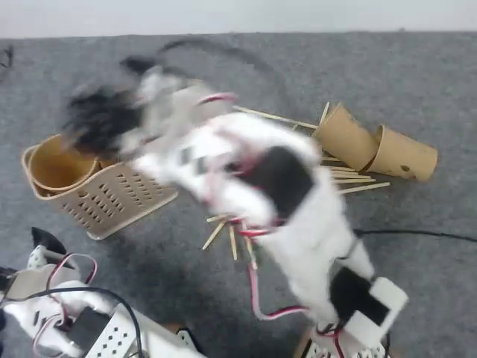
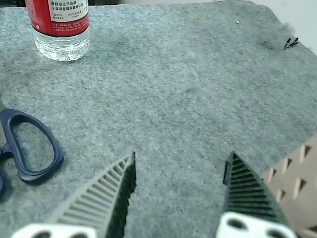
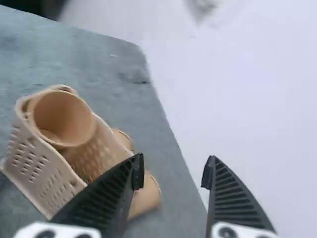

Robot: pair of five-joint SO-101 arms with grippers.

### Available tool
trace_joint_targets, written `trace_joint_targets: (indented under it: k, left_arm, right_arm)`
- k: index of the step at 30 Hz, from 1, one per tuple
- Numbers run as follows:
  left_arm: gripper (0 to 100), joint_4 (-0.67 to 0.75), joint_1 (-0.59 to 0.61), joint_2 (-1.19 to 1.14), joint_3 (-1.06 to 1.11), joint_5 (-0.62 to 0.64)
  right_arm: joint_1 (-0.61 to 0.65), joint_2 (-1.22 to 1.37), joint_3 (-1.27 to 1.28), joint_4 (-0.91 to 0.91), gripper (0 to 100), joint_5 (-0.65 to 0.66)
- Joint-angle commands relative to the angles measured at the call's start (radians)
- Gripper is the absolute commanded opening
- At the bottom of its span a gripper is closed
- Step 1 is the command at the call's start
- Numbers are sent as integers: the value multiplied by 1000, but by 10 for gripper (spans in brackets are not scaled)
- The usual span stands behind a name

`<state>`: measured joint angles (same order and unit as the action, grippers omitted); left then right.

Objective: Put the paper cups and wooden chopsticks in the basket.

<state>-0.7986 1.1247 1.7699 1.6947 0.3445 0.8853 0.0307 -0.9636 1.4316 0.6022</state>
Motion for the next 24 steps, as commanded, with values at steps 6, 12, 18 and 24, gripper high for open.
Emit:
trace_joint_targets:
  k: [6,12,18,24]
  left_arm:
    - [279,15,-55,-3,-10,-157]
    - [279,8,-58,-3,-154,-305]
    - [280,-173,-89,-9,-510,-331]
    - [280,-381,-206,-12,-832,-376]
  right_arm:
    - [-418,-59,-57,341,195,-137]
    - [-702,-88,26,363,2,-230]
    - [-785,-122,328,360,128,-249]
    - [-786,-125,572,355,94,-249]
